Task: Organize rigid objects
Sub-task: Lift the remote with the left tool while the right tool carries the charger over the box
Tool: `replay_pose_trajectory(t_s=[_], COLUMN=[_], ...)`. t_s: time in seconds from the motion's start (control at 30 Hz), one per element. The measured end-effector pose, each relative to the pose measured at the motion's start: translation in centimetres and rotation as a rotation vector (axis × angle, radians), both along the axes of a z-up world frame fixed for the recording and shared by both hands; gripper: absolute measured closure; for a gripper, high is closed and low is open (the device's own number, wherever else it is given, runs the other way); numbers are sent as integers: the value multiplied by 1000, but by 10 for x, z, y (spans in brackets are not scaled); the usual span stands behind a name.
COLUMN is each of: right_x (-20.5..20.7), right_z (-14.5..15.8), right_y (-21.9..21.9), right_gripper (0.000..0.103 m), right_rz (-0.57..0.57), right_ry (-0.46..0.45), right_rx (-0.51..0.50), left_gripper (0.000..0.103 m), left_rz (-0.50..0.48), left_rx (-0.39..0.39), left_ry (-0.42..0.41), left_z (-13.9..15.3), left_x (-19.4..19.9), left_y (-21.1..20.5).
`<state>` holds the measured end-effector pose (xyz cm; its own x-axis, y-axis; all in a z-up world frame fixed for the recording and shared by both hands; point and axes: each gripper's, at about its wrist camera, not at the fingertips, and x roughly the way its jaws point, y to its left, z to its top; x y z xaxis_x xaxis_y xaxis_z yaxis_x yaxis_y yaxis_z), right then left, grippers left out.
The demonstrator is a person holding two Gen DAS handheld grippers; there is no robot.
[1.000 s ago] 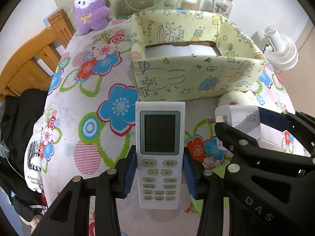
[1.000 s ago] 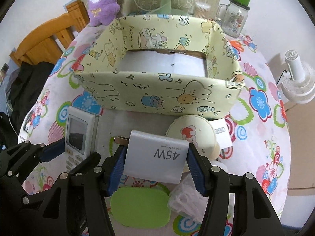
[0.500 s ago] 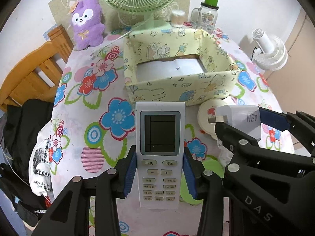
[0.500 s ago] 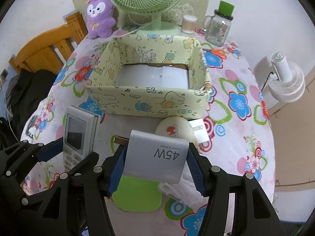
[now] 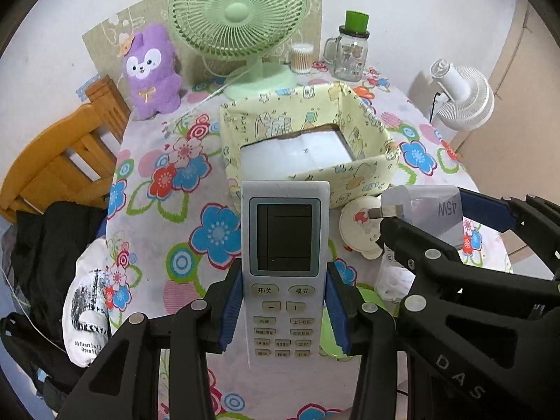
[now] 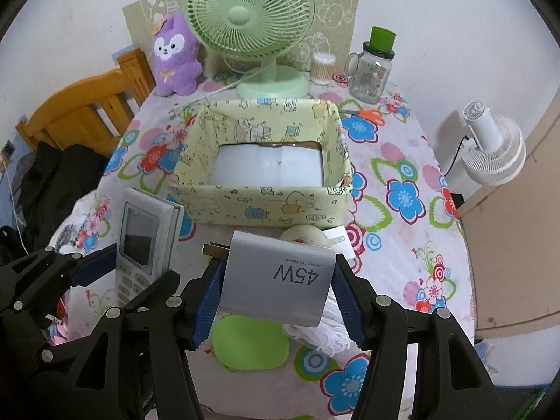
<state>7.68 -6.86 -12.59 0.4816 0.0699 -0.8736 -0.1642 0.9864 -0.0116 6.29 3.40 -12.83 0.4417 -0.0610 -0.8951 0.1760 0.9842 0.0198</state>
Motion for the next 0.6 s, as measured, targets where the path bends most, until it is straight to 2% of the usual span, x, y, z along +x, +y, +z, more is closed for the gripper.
replay_pose_trajectory(t_s=[0.27,0.6], right_x=[7,31], right_z=[14,16], right_y=[0,-7], right_gripper=[41,41], right_rz=[-3,29], right_ry=[-18,-16], right_rx=[9,15], left_gripper=[58,58], left_rz=[2,34], left_rx=[-10,-14], left_ry=[-15,-13], left_z=[11,13], left_x=[6,28], left_y=[0,-6])
